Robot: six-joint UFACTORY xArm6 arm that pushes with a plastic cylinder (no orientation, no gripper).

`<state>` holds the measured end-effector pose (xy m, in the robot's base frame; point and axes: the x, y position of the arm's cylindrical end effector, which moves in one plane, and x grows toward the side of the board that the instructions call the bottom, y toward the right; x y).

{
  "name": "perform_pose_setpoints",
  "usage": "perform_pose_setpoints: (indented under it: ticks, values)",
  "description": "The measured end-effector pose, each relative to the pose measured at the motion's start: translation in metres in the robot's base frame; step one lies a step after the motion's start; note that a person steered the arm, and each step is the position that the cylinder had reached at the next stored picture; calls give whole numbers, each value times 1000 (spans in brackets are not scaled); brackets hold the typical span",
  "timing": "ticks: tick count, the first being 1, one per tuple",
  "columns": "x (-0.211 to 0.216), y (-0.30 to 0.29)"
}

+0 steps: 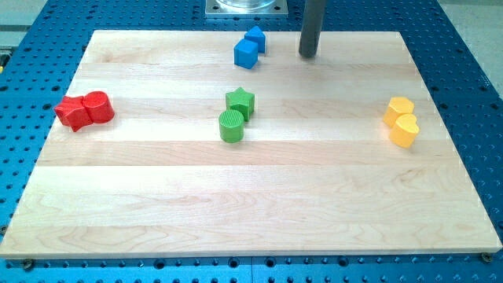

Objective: Place the blue blocks at the top left side of the green star

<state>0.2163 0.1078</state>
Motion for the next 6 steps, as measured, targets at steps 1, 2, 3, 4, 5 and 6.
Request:
perform_pose_setpoints:
  ticks: [1,2,3,4,5,6]
  values:
    - [-22,-27]
    - [-8,-86]
    - [39,-135]
    - [106,-170]
    - [116,-167]
    - [61,-164]
